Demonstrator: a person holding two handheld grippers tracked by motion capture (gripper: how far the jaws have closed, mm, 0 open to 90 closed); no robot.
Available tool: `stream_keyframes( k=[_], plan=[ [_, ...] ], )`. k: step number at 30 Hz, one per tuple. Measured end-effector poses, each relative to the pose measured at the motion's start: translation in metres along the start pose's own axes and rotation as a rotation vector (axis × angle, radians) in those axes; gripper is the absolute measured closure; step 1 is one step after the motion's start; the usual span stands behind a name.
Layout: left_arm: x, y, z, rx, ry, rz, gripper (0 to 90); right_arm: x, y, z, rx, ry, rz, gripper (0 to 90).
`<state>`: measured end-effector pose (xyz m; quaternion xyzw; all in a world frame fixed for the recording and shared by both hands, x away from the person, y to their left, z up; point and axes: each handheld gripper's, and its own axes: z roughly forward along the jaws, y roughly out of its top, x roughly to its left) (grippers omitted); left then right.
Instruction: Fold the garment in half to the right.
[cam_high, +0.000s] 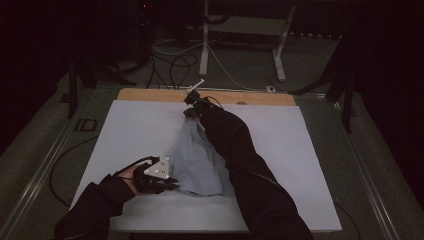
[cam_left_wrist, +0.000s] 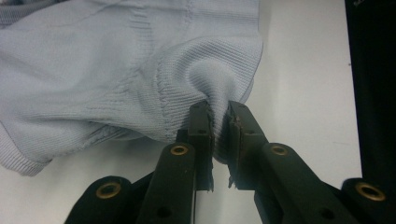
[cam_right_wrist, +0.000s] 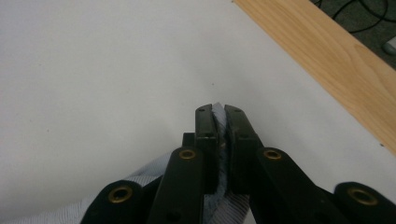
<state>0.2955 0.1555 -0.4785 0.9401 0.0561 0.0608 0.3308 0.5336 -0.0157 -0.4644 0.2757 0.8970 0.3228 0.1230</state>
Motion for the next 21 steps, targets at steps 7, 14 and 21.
stream_keyframes(
  k=[7,14,21],
  plan=[
    [0.000,0.010,-0.003,0.001,-0.011,0.038,82.3,-0.003,-0.001,-0.011,-0.023,-0.001,-0.005,85.9],
    [-0.001,0.025,-0.005,-0.002,-0.025,0.083,82.3,-0.005,-0.003,-0.021,-0.031,-0.010,-0.008,85.9],
    [0.001,0.041,-0.002,-0.001,-0.041,0.124,82.3,-0.012,-0.009,-0.035,-0.054,-0.020,0.007,85.8]
  ],
)
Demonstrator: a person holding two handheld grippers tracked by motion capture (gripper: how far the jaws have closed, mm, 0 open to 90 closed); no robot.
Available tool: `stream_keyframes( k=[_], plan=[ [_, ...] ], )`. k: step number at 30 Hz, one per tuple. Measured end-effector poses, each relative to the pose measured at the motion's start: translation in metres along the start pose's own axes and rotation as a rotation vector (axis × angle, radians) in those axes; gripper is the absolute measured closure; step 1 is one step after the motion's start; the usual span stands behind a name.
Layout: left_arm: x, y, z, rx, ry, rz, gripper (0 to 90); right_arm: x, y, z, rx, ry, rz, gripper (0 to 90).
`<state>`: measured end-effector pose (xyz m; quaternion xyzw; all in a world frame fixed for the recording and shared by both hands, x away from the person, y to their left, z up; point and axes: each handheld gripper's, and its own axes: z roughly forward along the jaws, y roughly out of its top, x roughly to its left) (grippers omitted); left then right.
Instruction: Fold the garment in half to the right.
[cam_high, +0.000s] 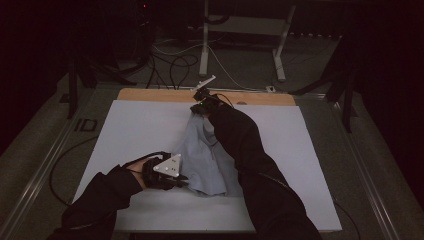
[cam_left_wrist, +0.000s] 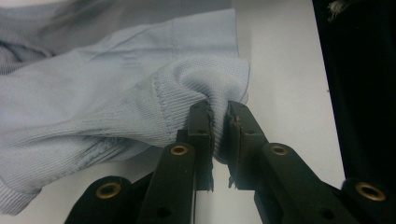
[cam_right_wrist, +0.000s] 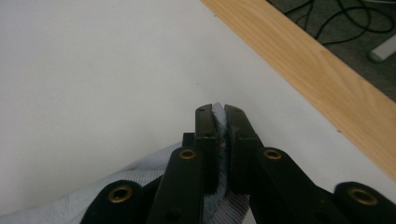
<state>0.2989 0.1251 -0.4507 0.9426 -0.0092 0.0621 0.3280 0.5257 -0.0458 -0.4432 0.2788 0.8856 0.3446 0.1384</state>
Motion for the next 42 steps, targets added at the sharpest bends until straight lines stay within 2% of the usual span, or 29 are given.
stream_keyframes(
  k=[9,12,18,23,31,42],
  plan=[
    [0.004,0.018,0.005,-0.007,-0.021,0.040,82.3,-0.009,-0.010,-0.015,-0.017,-0.017,0.017,85.8],
    [0.006,0.026,0.009,-0.007,-0.030,0.065,82.3,-0.013,-0.015,-0.020,-0.020,-0.021,0.020,85.8],
    [0.008,0.036,0.015,-0.014,-0.042,0.083,82.3,-0.020,-0.024,-0.029,-0.019,-0.036,0.038,85.8],
    [0.010,0.051,0.020,-0.014,-0.054,0.119,82.2,-0.025,-0.029,-0.036,-0.028,-0.040,0.048,85.8],
    [0.011,0.070,0.031,-0.011,-0.066,0.145,82.2,-0.030,-0.035,-0.042,-0.031,-0.047,0.055,85.7],
    [0.013,0.085,0.048,-0.007,-0.090,0.165,82.1,-0.039,-0.045,-0.049,-0.039,-0.052,0.069,85.7]
  ],
)
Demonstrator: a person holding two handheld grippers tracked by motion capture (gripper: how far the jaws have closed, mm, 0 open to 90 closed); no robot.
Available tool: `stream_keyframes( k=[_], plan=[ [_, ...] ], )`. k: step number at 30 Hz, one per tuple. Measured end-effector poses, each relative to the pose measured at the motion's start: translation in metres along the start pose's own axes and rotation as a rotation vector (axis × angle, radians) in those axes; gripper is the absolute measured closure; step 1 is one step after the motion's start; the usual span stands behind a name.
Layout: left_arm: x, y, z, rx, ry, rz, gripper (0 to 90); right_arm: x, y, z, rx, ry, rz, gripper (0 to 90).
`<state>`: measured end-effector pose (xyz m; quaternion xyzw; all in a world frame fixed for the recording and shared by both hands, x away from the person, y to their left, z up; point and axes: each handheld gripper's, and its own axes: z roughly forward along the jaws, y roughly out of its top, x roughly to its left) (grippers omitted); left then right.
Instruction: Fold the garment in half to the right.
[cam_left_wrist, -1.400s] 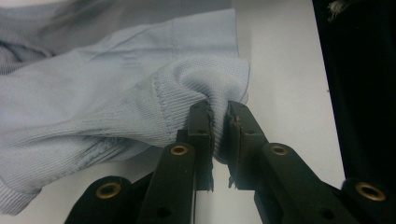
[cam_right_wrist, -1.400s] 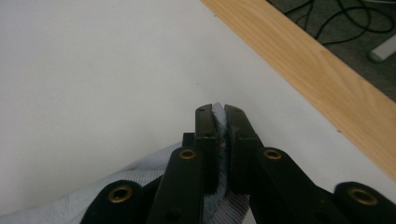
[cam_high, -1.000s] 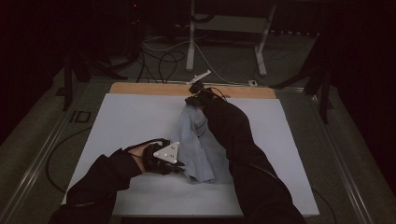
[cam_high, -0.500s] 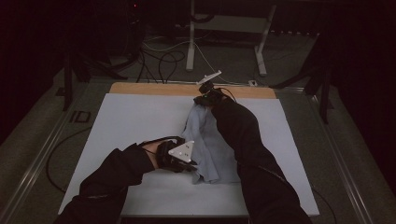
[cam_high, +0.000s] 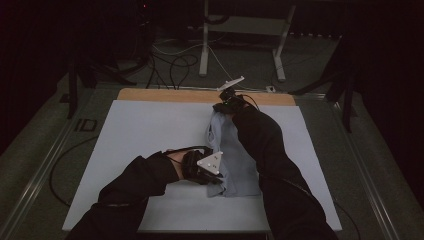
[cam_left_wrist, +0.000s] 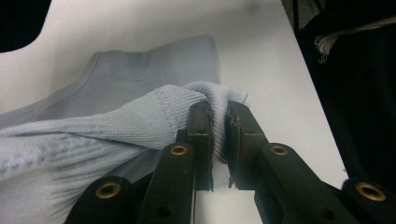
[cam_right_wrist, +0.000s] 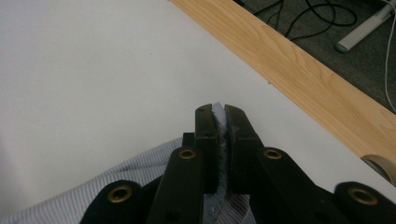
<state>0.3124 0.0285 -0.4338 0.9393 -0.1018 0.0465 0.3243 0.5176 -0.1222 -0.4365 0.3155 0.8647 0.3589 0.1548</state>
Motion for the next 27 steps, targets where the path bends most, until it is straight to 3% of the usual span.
stream_keyframes(
  k=[14,27],
  plan=[
    [0.005,0.018,0.024,0.004,-0.019,0.013,82.1,-0.016,-0.011,-0.008,-0.014,0.007,0.018,85.6],
    [0.009,0.027,0.050,0.025,-0.035,-0.021,81.7,-0.029,-0.024,-0.007,-0.010,0.011,0.047,85.3]
  ],
)
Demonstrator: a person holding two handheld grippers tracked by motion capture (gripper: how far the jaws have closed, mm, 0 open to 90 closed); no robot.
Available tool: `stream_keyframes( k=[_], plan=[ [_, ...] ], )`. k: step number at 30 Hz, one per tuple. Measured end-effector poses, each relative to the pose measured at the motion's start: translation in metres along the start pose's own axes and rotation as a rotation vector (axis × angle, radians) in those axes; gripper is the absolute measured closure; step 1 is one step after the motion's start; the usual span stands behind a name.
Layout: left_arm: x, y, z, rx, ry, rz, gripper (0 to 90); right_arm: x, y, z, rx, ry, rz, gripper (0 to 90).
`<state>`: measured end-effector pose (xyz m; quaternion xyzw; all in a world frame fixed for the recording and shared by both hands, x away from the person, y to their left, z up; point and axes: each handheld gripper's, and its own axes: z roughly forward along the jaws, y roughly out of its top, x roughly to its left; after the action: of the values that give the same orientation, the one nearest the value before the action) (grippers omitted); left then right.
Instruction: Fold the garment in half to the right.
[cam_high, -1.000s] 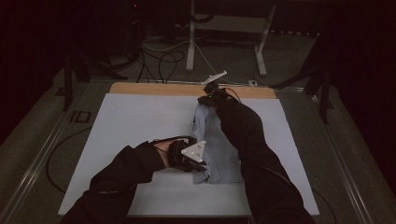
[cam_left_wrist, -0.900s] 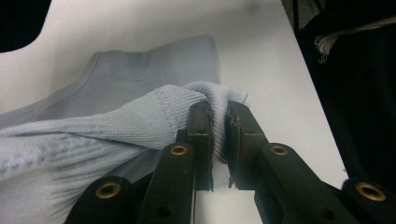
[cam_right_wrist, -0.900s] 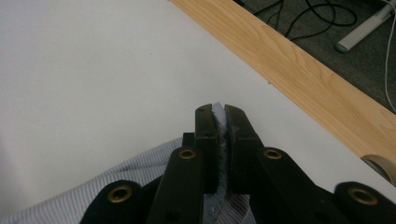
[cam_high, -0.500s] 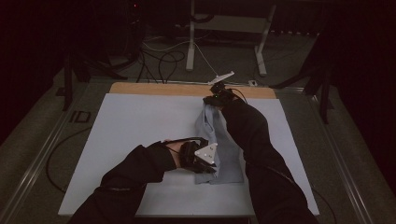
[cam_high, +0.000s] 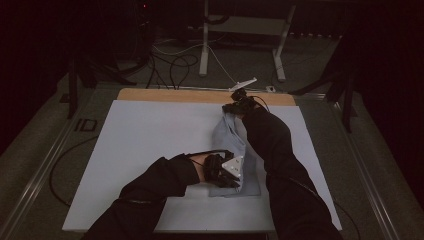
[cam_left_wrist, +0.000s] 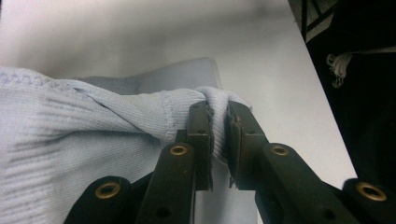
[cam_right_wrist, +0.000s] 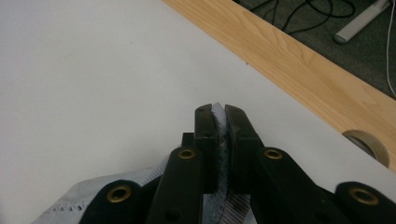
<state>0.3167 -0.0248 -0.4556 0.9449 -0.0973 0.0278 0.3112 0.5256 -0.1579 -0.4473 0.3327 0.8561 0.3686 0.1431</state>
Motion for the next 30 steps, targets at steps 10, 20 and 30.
stream_keyframes(
  k=[10,20,30],
  plan=[
    [0.003,0.011,0.017,-0.002,0.008,-0.025,80.1,-0.009,-0.008,-0.004,-0.002,-0.013,0.013,83.7],
    [0.000,0.022,0.028,-0.006,0.016,-0.048,41.1,-0.010,-0.014,-0.004,-0.004,0.070,0.020,21.8],
    [-0.002,0.024,0.019,-0.037,-0.005,-0.088,8.0,-0.013,-0.015,-0.009,-0.015,0.108,0.043,10.9]
  ],
)
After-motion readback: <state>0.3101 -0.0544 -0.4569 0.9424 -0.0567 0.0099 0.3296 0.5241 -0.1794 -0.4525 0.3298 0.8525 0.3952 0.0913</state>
